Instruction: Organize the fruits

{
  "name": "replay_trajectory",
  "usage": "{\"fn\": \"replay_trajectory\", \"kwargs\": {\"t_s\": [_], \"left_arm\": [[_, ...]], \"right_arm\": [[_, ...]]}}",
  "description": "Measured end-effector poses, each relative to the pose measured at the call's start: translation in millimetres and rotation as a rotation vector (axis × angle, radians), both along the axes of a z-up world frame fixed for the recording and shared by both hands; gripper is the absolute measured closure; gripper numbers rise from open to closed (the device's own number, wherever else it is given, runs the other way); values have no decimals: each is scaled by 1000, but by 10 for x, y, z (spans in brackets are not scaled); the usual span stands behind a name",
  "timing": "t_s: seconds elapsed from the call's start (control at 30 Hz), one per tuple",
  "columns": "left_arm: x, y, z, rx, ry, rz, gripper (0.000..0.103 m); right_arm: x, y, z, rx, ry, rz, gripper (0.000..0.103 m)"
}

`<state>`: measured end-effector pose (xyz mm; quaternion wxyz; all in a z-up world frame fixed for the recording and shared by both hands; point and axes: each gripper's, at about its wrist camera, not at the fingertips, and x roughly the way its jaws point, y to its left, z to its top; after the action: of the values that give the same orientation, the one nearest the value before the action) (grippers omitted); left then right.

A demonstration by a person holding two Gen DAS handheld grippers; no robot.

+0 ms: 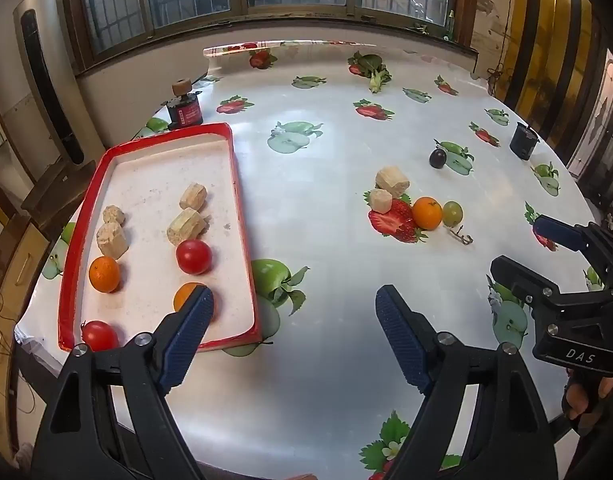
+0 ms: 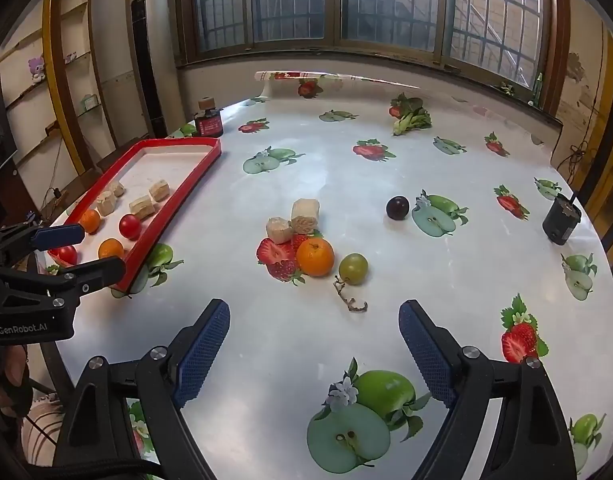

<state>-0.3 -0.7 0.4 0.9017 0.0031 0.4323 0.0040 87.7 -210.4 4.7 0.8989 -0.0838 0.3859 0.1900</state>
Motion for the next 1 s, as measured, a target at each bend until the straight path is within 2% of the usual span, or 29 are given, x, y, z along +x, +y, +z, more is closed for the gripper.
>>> {"fn": "replay_trajectory", "kwargs": {"t_s": [1.0], "left_arm": [[-21, -1, 19, 26, -12, 31, 20]], "right_arm": [[-18, -47, -13, -18, -1, -15, 15]]}}
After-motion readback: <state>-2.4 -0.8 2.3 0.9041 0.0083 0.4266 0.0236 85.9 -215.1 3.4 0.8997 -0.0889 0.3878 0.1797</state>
